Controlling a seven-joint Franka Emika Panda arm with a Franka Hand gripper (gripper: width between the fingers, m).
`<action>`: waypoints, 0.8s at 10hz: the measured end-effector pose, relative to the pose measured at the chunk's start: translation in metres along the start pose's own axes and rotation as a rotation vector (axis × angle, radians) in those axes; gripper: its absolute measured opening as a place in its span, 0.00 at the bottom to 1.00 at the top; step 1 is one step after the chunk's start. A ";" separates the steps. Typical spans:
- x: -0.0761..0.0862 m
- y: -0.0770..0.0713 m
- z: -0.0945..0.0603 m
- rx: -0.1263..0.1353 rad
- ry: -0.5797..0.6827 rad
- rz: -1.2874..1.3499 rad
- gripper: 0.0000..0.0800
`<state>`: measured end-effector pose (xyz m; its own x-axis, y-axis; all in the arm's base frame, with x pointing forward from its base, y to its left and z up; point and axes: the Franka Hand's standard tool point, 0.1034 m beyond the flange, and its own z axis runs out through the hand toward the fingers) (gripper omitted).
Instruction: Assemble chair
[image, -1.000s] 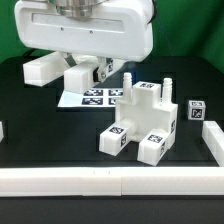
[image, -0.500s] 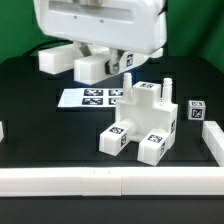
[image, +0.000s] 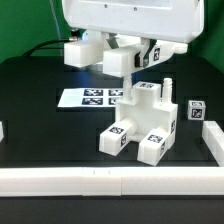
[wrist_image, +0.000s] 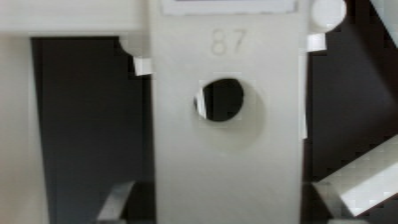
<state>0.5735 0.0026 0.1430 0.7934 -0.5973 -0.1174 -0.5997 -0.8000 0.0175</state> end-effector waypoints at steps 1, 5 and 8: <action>-0.001 -0.002 0.000 0.002 0.003 -0.004 0.36; -0.007 -0.040 -0.009 0.032 0.038 -0.030 0.36; -0.007 -0.039 -0.006 0.029 0.037 -0.035 0.36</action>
Offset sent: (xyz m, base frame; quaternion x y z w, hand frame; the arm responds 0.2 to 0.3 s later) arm 0.0317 0.0423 0.0179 0.0334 -0.0029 -0.0040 0.9994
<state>0.5918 0.0372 0.1495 0.8170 -0.5710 -0.0807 -0.5738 -0.8189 -0.0149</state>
